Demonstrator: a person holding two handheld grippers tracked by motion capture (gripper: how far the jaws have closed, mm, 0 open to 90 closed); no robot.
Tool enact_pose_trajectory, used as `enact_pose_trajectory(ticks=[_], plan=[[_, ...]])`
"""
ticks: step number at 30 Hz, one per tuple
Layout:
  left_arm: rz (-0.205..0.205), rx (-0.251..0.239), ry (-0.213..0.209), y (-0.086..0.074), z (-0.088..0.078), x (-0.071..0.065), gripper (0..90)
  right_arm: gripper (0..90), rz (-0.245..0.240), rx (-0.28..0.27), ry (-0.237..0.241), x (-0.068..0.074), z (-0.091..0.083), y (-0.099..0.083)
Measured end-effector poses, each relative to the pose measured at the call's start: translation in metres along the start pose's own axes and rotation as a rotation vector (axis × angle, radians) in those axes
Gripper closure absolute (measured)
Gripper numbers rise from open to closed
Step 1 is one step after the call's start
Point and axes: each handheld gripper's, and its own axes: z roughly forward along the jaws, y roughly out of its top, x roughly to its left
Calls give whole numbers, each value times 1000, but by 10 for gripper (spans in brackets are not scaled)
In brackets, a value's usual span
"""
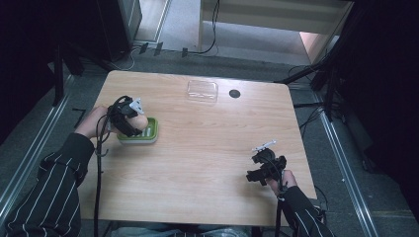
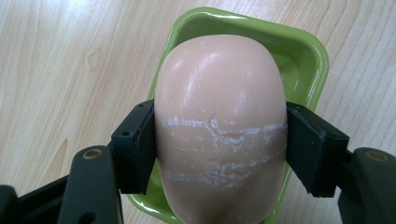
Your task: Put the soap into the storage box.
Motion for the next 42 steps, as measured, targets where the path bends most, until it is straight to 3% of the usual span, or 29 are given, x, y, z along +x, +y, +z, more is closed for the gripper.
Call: enact_pose_trajectory(ticks=[8, 20, 31, 42], plan=[[38, -6, 13, -3, 8, -1, 331, 143, -6, 0, 3, 0, 0, 0], [27, -40, 12, -10, 13, 3, 330, 143, -2, 1, 2, 0, 0, 0], [25, -47, -23, -13, 18, 5, 329, 143, -3, 2, 2, 0, 0, 1], [38, -18, -26, -13, 20, 5, 327, 143, -4, 3, 3, 0, 0, 1]])
